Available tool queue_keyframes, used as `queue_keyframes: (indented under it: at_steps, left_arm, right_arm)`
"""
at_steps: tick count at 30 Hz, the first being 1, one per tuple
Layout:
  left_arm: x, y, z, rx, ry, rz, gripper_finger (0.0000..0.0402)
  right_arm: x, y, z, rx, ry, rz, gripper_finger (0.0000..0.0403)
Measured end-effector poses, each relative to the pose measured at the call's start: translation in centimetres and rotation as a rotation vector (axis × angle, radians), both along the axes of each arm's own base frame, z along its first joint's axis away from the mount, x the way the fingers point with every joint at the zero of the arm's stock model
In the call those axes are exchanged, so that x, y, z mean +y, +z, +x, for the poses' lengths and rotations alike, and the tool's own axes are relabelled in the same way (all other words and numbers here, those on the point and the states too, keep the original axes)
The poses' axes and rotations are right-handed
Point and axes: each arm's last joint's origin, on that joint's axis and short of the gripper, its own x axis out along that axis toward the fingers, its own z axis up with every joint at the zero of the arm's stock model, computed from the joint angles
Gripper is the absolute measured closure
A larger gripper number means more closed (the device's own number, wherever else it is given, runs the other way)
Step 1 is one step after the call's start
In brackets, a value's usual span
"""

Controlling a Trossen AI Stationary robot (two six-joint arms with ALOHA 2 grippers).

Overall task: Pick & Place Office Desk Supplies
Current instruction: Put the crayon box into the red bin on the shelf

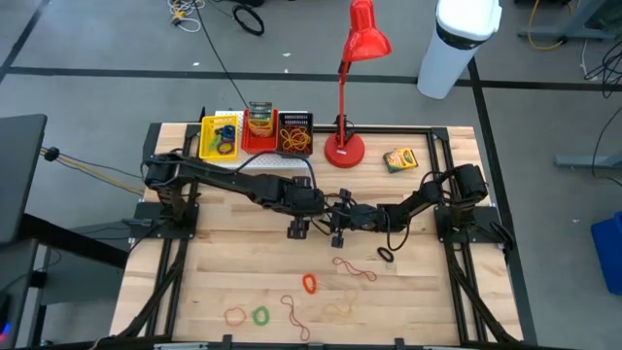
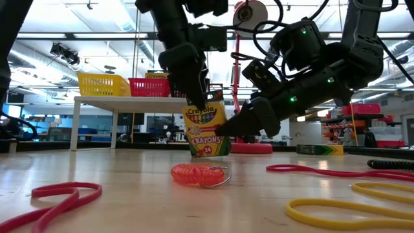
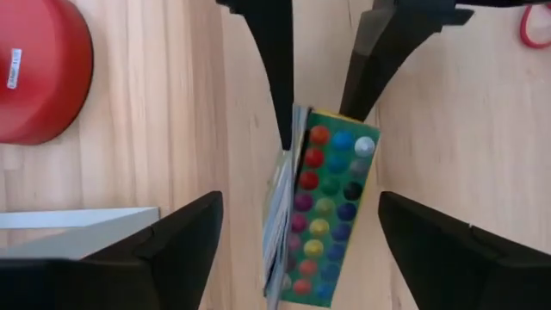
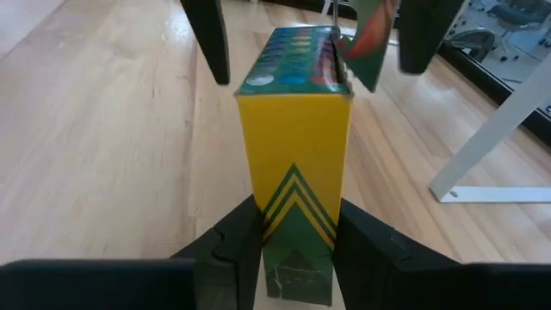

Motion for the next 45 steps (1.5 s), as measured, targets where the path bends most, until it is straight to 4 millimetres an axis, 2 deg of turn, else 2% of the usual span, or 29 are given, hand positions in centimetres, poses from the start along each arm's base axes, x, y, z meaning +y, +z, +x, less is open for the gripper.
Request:
queue_keyframes:
  at_steps: [11, 23, 34, 45]
  left_arm:
    - [-0.1, -1.6, 0.5, 0.039, -0.001, 0.005, 0.0169]
    - [-0.1, -1.5, 0.6, 0.031, -0.017, 0.0, 0.0254]
    - [-0.1, -1.5, 0.7, 0.025, -0.008, -0.003, 0.0257]
    - [0.0, -1.5, 0.8, 0.011, 0.002, -0.006, 0.0201]
  right_arm:
    - [0.0, 0.1, 0.0, -0.009, 0.0, 0.002, 0.0278]
    - [0.0, 0.1, 0.0, -0.017, -0.003, 0.021, 0.0278]
    - [0.0, 0.2, 0.1, -0.024, 0.001, 0.023, 0.0278]
    - [0.1, 0.3, 0.1, -0.041, 0.01, 0.028, 0.0278]
